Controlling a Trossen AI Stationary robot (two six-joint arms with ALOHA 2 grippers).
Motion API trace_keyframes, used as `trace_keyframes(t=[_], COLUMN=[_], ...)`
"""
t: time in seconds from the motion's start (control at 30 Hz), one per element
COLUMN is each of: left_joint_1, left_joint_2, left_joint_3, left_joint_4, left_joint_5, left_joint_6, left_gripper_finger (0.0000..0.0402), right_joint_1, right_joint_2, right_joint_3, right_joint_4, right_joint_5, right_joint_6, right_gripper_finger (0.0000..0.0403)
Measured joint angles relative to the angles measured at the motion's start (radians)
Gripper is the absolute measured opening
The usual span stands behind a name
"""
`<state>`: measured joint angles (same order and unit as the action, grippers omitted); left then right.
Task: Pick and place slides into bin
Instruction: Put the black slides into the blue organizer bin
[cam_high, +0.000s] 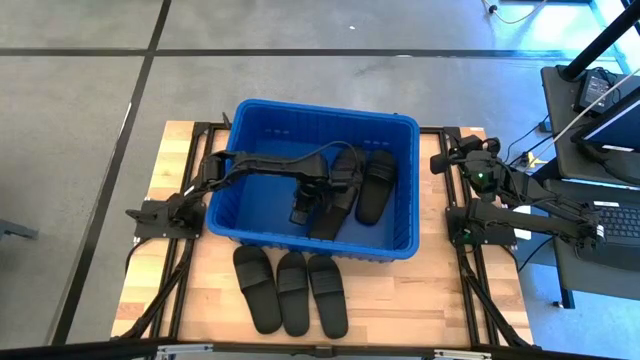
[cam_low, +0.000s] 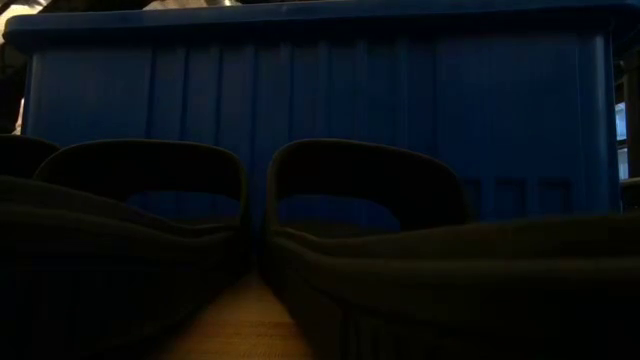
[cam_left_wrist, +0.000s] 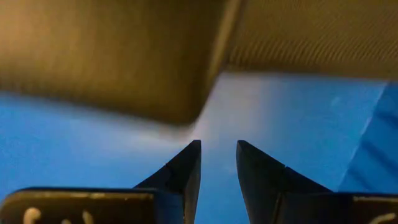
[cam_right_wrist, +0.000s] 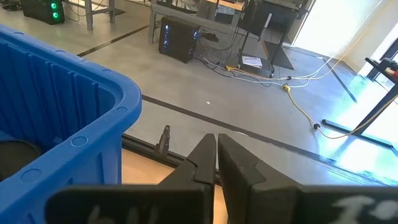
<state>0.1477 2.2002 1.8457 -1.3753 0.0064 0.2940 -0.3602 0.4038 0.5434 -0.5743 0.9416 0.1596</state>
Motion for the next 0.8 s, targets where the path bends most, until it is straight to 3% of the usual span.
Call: trace_keyframes(t=[0.33,0.8], left_joint_1=[-0.011,-0.051], left_joint_2=[0.002,0.002], left_joint_3=[0.008,0.009], left_joint_4=[0.038,0.159], left_joint_5=[0.127,0.123], left_joint_6=[-0.228,-0.321], left_gripper_finger=[0.0096,0.0096], right_joint_1=[0.0,0.0], right_joint_2=[0.0,0.0], right_joint_3=[0.0,0.0], right_joint_4=[0.0,0.0], right_joint_5=[-0.002,-0.003], right_joint_6=[0.0,0.0], right_gripper_finger=[0.0021,0.0021])
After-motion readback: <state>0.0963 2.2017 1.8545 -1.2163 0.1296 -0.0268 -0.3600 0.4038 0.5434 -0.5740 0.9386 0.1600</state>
